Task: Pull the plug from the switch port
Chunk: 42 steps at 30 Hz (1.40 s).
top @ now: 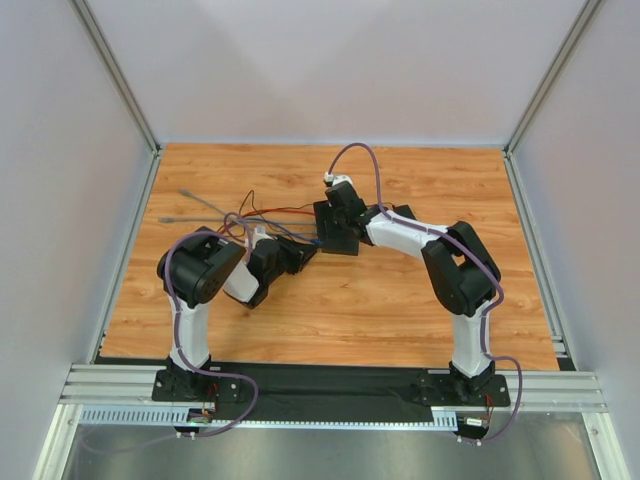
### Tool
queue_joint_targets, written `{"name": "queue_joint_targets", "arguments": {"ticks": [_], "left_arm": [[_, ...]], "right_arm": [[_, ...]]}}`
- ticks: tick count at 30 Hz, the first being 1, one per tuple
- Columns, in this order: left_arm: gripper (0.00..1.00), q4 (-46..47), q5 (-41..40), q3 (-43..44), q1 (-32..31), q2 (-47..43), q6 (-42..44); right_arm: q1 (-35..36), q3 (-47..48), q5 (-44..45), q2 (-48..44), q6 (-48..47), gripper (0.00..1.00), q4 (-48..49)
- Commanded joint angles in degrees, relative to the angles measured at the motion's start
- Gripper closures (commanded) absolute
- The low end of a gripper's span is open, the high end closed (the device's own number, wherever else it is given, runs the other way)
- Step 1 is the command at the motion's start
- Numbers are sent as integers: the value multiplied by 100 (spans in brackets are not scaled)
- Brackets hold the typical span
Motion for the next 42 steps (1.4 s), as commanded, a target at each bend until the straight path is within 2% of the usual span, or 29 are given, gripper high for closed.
{"name": "queue_joint_targets", "arguments": {"ticks": [1, 4, 10, 17, 25, 30, 37, 42], "left_arm": [[72, 91, -254, 261, -22, 134, 96], [72, 379, -297, 253, -48, 213, 113], [63, 688, -438, 78, -66, 143, 297], [63, 715, -386, 279, -101, 424, 131], [71, 926, -394, 367, -119, 706, -10], [90, 1014, -403, 341, -136, 723, 78], [100, 1128, -465, 236, -136, 758, 96], [100, 1286, -447, 218, -136, 846, 78]], "right_arm": [[-93, -17, -204, -112, -112, 30, 203], [-155, -17, -406, -86, -156, 31, 256], [-234, 19, -608, 11, -86, 31, 256], [-392, 80, -898, 81, 11, 31, 229], [-401, 203, -925, 230, -94, 32, 71], [-401, 300, -1004, 284, -164, 34, -34], [-313, 633, 199, 380, -331, 36, -789], [-103, 1029, 596, 687, -454, 36, -1264]]}}
